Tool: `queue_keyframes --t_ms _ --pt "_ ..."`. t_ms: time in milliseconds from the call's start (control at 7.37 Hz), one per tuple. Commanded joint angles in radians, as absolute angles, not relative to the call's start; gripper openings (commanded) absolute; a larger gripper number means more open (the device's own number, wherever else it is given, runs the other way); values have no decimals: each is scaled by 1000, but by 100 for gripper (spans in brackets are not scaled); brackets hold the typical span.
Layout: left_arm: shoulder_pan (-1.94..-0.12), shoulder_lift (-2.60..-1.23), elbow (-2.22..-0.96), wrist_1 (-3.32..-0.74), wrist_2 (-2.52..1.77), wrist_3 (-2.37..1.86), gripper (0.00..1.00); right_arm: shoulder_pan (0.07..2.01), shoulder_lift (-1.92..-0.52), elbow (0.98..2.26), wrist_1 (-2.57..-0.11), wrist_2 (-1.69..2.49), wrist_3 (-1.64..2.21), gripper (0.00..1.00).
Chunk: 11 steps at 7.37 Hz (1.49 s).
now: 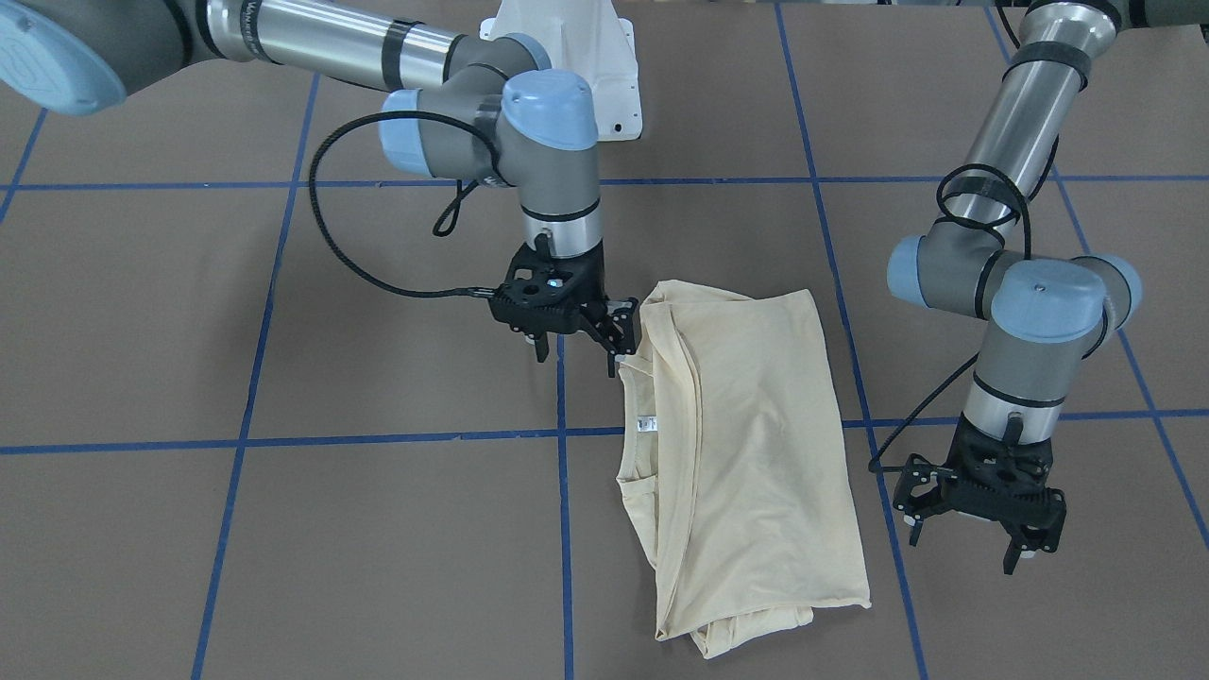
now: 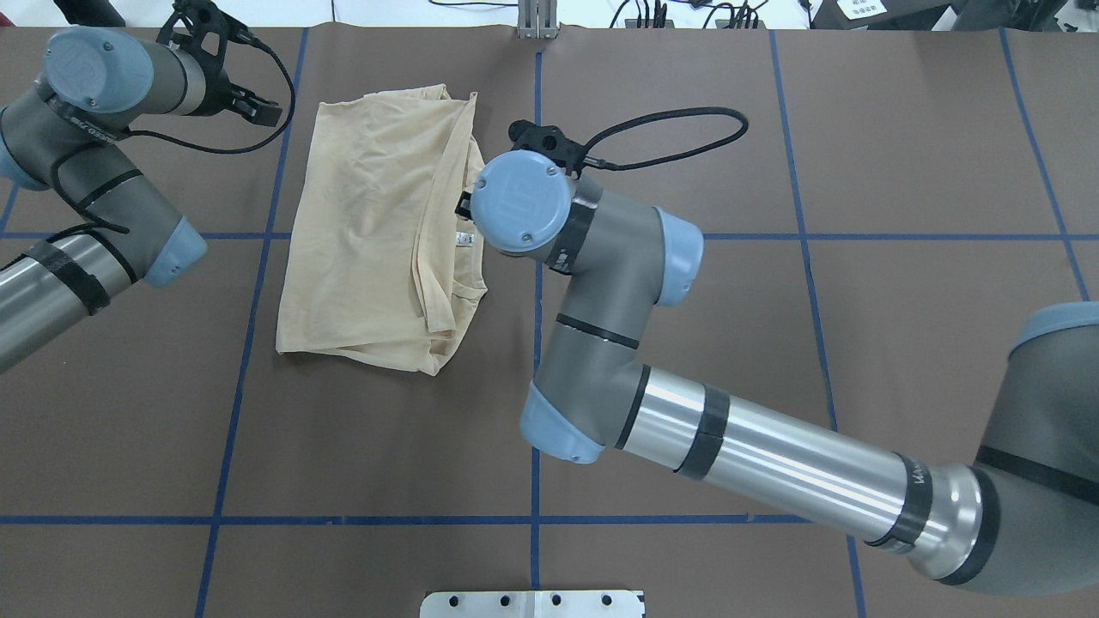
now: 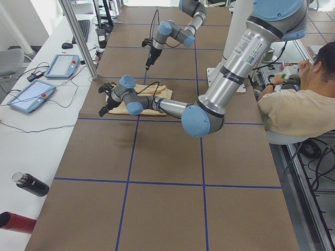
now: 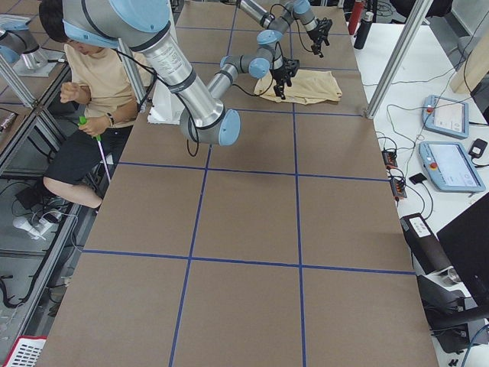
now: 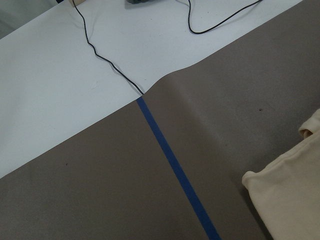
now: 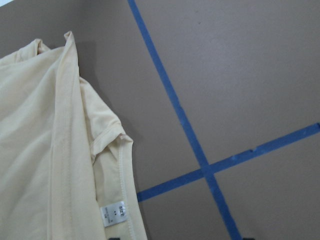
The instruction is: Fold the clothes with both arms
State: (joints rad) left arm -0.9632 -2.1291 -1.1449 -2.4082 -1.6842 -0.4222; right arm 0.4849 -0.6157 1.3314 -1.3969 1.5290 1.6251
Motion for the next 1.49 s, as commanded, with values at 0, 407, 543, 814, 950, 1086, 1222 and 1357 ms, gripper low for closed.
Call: queue_keyframes --t_ms 0,407,543,814,950,1086,1222,1357 --pt "-963 -2111 -1163 -2408 -1684 -423 100 434 -552 1229 -1396 1491 1638 54" --pt "-963 -2091 -1177 -2410 -1684 -423 100 404 -519 1155 -1396 1456 1637 52" --pt "-963 -2089 -1177 -2408 -1684 -423 100 399 -520 1144 -1396 1454 1637 52" --pt "-963 -2089 -1177 -2408 -1684 -423 100 391 -520 1135 -1396 1444 1637 52" --pt "-963 -2089 -1177 -2410 -1684 -423 100 390 -514 1123 -1394 1439 1638 52" --pt "-963 -2088 -1177 -2410 -1684 -423 100 388 -511 1121 -1394 1439 1638 50" --pt "-963 -2088 -1177 -2410 -1684 -423 100 385 -509 1117 -1396 1437 1638 49" --pt "-963 -2088 -1177 -2410 -1684 -423 100 384 -509 1111 -1394 1437 1638 49"
